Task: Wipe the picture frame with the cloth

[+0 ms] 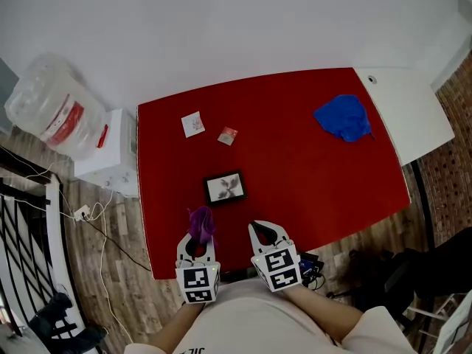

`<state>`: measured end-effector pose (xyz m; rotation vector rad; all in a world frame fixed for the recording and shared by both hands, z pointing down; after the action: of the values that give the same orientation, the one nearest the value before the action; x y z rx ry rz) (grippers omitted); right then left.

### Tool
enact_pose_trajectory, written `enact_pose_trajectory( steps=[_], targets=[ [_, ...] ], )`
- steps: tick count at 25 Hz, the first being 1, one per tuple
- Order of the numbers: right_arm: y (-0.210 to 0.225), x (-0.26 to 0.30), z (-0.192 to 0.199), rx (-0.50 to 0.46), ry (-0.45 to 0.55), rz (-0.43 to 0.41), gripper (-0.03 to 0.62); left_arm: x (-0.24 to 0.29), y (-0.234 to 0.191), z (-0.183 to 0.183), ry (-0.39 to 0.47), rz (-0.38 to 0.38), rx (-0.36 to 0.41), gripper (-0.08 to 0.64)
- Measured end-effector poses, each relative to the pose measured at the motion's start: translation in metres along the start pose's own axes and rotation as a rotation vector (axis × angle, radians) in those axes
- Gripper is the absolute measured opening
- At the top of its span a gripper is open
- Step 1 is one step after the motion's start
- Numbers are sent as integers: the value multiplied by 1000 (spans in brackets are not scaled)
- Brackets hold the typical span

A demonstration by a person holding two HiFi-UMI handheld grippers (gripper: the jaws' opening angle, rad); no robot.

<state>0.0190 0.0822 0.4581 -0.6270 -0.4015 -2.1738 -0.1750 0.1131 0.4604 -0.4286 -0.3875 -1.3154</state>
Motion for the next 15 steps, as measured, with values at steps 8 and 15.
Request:
enact_pose_trajectory(
  steps=[8, 15],
  targets=[
    [-13, 4, -2, -4, 3, -15, 3, -8, -5, -4, 14, 7, 12, 61],
    [-15, 6, -2, -5, -1, -9, 3, -7, -7, -5, 12, 15, 28, 61]
  ],
)
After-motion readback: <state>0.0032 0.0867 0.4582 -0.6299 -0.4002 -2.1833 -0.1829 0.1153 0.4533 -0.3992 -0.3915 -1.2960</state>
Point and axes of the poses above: the fingertips, and each gripper's own axes: x forward along the fingers, y to its right, z out of its underside, the point moved 9 cm from there along -x, backward along the fingers, and after that the axes turned 6 degrees about -x, right-handed, at the moved point
